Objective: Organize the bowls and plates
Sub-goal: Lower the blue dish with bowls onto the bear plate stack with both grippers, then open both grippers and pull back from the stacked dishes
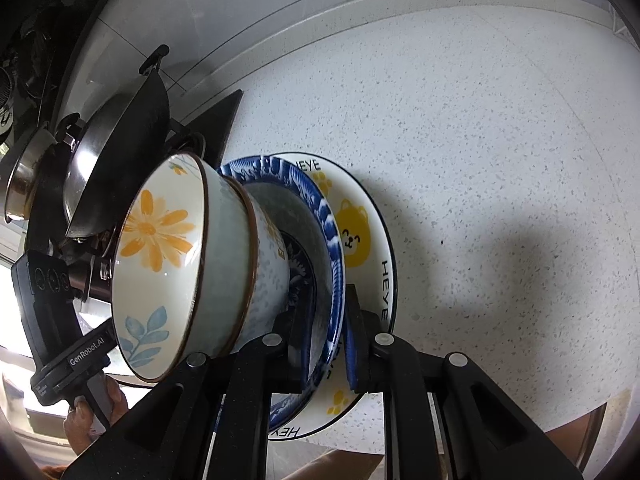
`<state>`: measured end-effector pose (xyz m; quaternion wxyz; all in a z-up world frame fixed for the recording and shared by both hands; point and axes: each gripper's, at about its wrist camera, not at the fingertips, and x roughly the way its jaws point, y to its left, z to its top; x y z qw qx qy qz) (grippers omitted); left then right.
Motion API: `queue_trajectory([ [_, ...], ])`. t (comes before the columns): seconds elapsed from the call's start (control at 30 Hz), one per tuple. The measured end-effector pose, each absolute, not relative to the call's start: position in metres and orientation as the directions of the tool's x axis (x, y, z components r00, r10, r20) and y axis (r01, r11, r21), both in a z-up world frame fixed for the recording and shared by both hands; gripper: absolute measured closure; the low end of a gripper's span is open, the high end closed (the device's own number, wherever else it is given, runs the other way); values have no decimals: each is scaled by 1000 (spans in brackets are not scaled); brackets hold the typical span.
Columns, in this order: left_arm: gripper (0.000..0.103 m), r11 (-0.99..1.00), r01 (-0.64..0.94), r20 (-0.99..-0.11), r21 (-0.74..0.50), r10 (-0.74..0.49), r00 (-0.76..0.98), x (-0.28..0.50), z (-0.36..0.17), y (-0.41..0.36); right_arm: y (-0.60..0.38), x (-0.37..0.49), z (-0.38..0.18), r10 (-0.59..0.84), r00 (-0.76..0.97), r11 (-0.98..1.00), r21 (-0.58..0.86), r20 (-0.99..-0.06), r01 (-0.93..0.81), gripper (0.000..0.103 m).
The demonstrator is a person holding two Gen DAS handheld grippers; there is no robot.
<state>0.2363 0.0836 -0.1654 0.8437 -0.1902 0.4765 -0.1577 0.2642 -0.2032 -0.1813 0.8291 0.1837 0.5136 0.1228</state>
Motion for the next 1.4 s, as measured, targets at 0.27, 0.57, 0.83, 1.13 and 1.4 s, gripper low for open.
queue_trajectory([
  [0.27,89,889,74,-743,-452,-421,520,232,-157,87,-206,263,-181,399,446,901,433,-801,-30,90],
  [0.57,89,912,63,-744,-406,-370,556,220,-144,82,-210,257,-171,411,475,897,438,-778,-59,89],
  [0.83,86,936,47,-743,-349,-307,595,208,-131,76,-220,244,-157,408,512,901,423,-756,-93,83],
  [1.13,86,954,30,-732,-299,-249,634,184,-118,74,-232,230,-153,405,542,902,418,-736,-105,73],
  [1.4,28,969,68,-678,-239,-217,703,151,-101,71,-243,209,-139,357,609,924,365,-708,-116,48],
])
